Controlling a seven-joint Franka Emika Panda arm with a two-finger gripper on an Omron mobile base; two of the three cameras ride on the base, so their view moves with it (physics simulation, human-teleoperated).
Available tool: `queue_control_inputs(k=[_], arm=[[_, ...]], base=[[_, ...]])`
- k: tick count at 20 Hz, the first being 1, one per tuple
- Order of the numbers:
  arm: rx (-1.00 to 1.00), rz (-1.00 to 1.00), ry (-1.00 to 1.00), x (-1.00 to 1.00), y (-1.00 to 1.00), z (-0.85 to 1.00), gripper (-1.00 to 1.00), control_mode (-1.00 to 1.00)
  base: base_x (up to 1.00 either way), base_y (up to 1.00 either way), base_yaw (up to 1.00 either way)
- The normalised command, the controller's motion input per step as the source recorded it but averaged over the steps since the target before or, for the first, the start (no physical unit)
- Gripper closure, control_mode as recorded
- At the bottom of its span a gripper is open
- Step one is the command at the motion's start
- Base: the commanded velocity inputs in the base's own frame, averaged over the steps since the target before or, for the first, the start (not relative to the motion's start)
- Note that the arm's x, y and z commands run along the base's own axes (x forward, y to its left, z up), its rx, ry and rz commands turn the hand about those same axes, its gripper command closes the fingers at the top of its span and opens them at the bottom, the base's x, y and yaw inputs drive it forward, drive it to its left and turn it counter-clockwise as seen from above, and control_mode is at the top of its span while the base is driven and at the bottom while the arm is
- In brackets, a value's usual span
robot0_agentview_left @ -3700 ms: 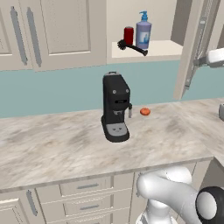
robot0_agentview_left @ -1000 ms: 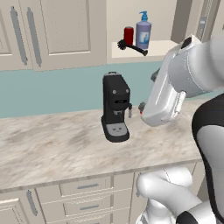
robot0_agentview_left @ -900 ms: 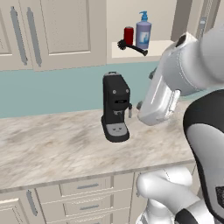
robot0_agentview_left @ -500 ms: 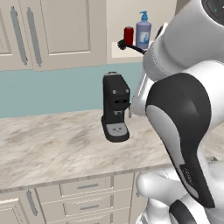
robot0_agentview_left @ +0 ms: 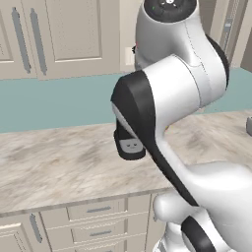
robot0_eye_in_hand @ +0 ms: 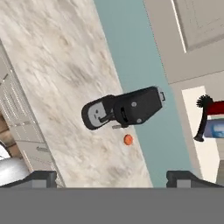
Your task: Pick the dish brush and soap dispenser from the cabinet and place them on the counter.
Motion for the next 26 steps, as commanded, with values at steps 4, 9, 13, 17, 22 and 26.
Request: queue_control_inputs(k=[4, 9, 13, 17, 22, 26], arm=[[-0.32, 0.0, 0.03, 0.34, 0.0, -0.06, -1.0, -1.0], [-0.29, -0.04, -0.01, 0.21, 0.0, 0.0, -1.0, -1.0], [-0.22, -0.11, 0.0, 0.28, 0.0, 0.0, -1.0, -1.0], [-0.06, -0.11, -0.01, 0.26, -0.14, 0.0, -1.0, -1.0], [-0.09, -0.14, -0.01, 0.15, -0.29, 0.0, -1.0, -1.0], [-0.15, -0.1, -0.03, 0.13, -0.11, 0.0, -1.0, -1.0]], base=[[0.0, 0.0, 0.0], [0.0, 0.0, 0.0], [0.0, 0.0, 0.0], [0.0, 0.0, 0.0], [0.0, 0.0, 0.0], [0.0, 0.0, 0.0]])
